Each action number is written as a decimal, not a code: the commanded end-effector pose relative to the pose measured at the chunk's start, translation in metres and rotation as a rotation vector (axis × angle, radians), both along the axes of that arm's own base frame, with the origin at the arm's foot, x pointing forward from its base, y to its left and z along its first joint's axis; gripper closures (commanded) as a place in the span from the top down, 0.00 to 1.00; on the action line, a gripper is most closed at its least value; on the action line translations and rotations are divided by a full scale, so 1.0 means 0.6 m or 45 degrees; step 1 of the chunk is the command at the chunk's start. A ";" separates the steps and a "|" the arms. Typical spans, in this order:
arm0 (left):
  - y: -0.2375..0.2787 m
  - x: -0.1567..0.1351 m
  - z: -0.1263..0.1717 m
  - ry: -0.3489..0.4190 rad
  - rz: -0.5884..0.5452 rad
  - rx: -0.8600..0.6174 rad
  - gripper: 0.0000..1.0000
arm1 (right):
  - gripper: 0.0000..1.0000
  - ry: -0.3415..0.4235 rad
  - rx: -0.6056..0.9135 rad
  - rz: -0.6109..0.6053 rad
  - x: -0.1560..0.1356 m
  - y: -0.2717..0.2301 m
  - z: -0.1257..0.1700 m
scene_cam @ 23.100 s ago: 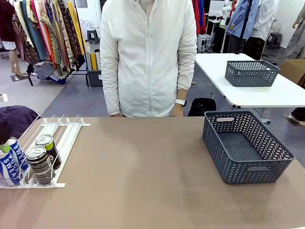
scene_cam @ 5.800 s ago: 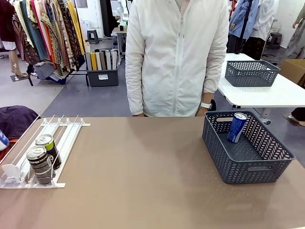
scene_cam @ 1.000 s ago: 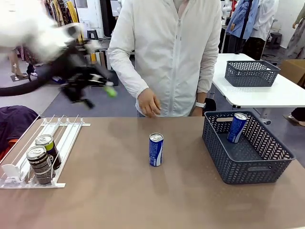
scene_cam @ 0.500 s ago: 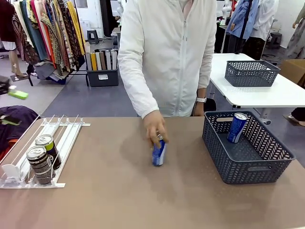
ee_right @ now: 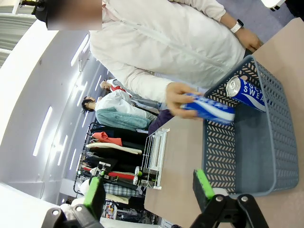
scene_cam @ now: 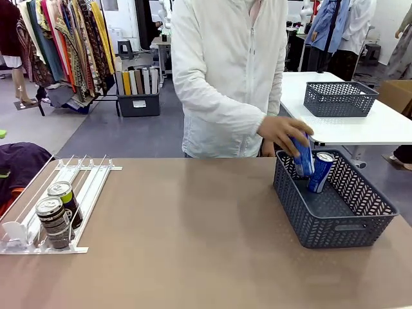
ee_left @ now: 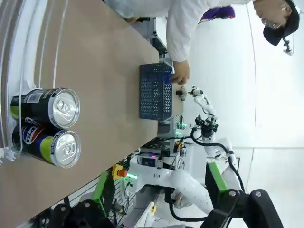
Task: Retrieve and store the cans from the dispenser.
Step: Pick up the last remaining can from one row of the Automatic Can Dispenser and place it in the middle of the table, then pick up one can from the Automatic Can Dispenser and place it in the middle of the table.
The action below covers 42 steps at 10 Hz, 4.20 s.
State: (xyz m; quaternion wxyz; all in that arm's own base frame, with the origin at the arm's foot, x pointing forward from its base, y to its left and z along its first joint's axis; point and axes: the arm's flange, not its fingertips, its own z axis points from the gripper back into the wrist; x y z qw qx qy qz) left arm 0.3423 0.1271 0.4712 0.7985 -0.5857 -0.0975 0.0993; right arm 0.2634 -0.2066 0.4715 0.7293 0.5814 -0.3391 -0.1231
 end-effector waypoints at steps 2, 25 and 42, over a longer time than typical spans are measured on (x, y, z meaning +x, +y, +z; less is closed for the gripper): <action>-0.002 0.000 0.013 -0.004 -0.023 0.029 1.00 | 1.00 -0.031 0.024 -0.011 0.005 0.002 0.006; -0.233 0.028 0.074 0.048 -0.207 1.634 1.00 | 1.00 -0.031 0.024 -0.011 0.005 0.002 0.006; -0.296 0.086 -0.097 0.252 -0.326 1.546 1.00 | 1.00 -0.031 0.024 -0.011 0.005 0.002 0.006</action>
